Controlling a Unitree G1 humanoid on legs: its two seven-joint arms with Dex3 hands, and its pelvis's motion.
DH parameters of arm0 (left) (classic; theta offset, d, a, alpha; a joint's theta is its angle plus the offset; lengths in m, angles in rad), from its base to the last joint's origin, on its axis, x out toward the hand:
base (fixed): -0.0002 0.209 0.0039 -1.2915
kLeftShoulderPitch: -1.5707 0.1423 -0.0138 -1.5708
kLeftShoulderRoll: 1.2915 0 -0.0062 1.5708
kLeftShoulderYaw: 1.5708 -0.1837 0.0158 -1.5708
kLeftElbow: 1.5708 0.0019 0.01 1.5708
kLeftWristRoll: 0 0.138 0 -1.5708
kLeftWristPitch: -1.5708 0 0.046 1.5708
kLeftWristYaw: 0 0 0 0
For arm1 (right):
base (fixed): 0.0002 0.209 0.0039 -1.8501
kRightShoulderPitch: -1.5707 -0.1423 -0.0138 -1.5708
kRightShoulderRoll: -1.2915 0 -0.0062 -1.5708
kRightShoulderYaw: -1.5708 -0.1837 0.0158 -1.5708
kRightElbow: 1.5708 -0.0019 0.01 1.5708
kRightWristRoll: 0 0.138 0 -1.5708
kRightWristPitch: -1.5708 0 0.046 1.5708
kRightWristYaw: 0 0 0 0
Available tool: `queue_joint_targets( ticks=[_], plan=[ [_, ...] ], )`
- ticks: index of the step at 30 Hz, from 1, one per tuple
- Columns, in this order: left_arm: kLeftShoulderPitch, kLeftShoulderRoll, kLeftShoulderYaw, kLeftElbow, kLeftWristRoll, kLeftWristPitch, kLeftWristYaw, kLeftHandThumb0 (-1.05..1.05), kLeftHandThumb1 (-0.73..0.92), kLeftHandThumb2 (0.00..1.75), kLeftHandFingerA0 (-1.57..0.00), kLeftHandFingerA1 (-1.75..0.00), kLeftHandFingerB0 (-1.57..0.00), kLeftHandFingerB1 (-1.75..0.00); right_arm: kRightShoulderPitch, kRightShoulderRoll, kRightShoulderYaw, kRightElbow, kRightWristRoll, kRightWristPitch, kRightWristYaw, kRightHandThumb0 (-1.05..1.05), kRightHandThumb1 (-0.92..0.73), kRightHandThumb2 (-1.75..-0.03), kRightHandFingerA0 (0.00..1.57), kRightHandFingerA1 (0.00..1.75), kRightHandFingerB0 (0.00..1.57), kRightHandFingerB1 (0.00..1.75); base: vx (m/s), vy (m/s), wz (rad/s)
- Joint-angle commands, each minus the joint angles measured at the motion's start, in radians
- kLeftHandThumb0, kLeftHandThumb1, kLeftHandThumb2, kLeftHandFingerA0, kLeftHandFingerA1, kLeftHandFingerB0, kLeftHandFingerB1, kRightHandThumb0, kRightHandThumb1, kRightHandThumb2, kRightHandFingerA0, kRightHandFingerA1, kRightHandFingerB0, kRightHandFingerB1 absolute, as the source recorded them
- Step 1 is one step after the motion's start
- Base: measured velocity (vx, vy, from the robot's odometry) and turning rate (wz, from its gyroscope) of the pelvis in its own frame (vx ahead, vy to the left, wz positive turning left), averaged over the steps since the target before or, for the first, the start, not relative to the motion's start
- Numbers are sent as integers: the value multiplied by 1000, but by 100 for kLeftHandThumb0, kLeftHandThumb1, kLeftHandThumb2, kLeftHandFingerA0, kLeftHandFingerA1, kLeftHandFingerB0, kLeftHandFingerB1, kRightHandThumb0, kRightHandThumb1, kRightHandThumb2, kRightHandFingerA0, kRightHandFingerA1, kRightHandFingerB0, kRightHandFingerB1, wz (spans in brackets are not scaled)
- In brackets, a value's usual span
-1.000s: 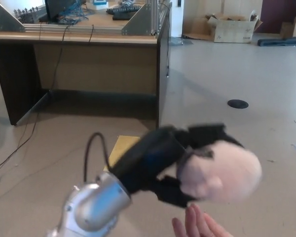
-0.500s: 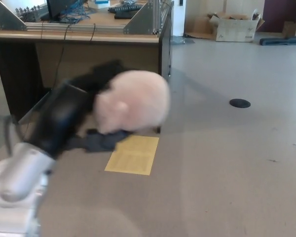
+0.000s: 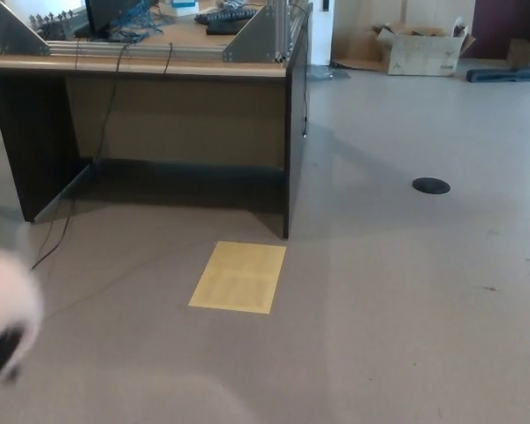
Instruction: The robot extends its left hand to pick up an emotional support dumpling from the palm of a person and brings its hand down by its side. Then it extends its arm again to hand the dumpling back to the person.
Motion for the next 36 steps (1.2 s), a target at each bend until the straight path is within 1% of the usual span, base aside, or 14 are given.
queue_joint_targets(
  ticks=[1,3,5,7,8,10,14,15,19,22,23,27,28,36],
  plan=[
    [147,11,59,287,-63,-37,15,-2,85,62,-84,-162,-73,-79,80,-4,-20,15,37,-49,21,-40,-57,-57,79,52,46,36,0,0,0],
    [145,17,55,302,-69,-49,14,-2,85,62,-84,-162,-73,-79,81,-4,-20,14,37,-49,22,-40,-57,-57,79,52,46,36,0,0,0],
    [157,31,40,432,-36,-140,12,0,87,61,-80,-166,-73,-79,109,-10,-13,9,25,-60,17,-43,-58,-58,79,51,46,36,0,0,0],
    [149,44,34,486,-36,-162,7,0,88,55,-77,-171,-70,-79,119,-7,-24,13,41,-68,29,-41,-58,-57,79,52,46,36,0,0,0],
    [146,52,31,501,-43,-165,-2,0,88,58,-82,-173,-72,-83,128,-9,-24,6,39,-68,22,-41,-57,-57,78,52,45,36,0,0,0],
    [139,64,26,524,-53,-173,-10,0,87,57,-85,-174,-73,-83,133,-9,-27,0,40,-66,22,-42,-57,-57,78,52,45,36,0,0,0],
    [132,78,13,559,-68,-198,-13,0,87,57,-85,-174,-73,-83,135,-8,-29,-2,41,-66,24,-42,-57,-57,78,52,45,36,0,0,0],
    [127,86,10,570,-71,-198,-18,-3,86,59,-73,-170,-76,-81,130,-7,-29,0,40,-63,21,-45,-56,-57,79,52,46,37,0,0,0],
    [117,100,0,598,-87,-202,-21,-3,85,60,-76,-167,-78,-80,122,-7,-28,5,38,-63,18,-45,-57,-57,79,52,46,37,0,0,0],
    [116,108,-14,606,-92,-199,-23,-4,86,60,-73,-168,-76,-79,123,-13,-21,5,24,-79,7,-45,-57,-57,79,53,45,37,0,0,0],
    [114,111,-17,615,-99,-209,-33,-5,83,62,-87,-168,-71,-78,121,-11,-26,4,36,-69,17,-42,-57,-57,78,52,45,36,0,0,0],
    [114,116,-26,625,-110,-219,-36,-5,83,62,-87,-168,-71,-78,119,-10,-28,4,41,-65,21,-42,-57,-57,78,52,45,36,0,0,0],
    [113,117,-26,621,-114,-216,-33,-3,86,59,-73,-169,-76,-81,117,-9,-29,6,44,-67,23,-40,-58,-57,78,52,45,37,0,0,0],
    [103,130,-43,616,-129,-209,-26,-5,86,59,-74,-171,-76,-82,107,-8,-30,7,46,-69,22,-41,-58,-57,77,53,44,37,0,0,0]
  ],
)
